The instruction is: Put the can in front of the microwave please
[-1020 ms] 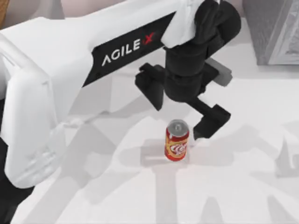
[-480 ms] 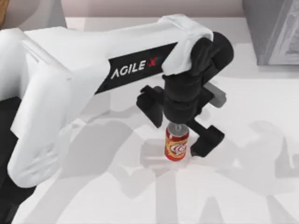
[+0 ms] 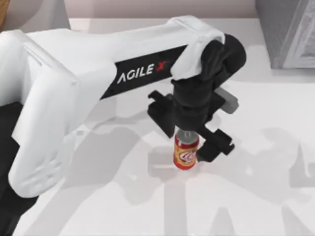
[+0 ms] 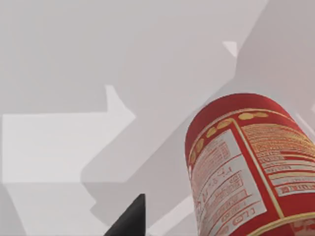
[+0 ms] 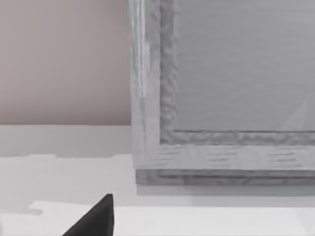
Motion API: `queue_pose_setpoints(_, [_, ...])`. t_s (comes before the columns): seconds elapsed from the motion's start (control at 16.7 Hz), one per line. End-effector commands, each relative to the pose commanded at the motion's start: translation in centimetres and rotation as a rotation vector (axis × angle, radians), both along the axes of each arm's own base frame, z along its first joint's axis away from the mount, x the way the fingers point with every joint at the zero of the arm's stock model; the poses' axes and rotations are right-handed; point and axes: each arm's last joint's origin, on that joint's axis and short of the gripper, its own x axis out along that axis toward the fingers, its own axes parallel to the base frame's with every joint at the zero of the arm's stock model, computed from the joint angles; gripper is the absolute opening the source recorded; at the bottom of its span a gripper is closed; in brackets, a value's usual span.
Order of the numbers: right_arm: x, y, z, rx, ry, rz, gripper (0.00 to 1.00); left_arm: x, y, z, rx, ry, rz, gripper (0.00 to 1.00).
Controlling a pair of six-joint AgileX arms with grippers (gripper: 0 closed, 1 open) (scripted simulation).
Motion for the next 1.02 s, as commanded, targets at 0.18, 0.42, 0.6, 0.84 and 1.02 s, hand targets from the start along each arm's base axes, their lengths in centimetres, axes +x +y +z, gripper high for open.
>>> queue_pose_setpoints(0.18, [0.0, 0.0, 0.0, 0.0, 0.0, 0.0, 1.0, 0.0, 0.0, 0.0, 0.0, 0.0, 0.0, 0.4])
queue_pose_setpoints(0.42, [0.0, 0.0, 0.0, 0.0, 0.0, 0.0, 1.0, 0.0, 0.0, 0.0, 0.0, 0.0, 0.0, 0.1])
queue_pose_setpoints(0.6, [0.0, 0.0, 0.0, 0.0, 0.0, 0.0, 1.0, 0.0, 0.0, 0.0, 0.0, 0.0, 0.0, 0.0])
queue_pose_setpoints(0.84, [0.0, 0.0, 0.0, 0.0, 0.0, 0.0, 1.0, 0.0, 0.0, 0.0, 0.0, 0.0, 0.0, 0.0])
queue_pose_setpoints(1.02, [0.0, 0.0, 0.0, 0.0, 0.0, 0.0, 1.0, 0.02, 0.03, 0.06, -0.001, 0.0, 0.0, 0.0])
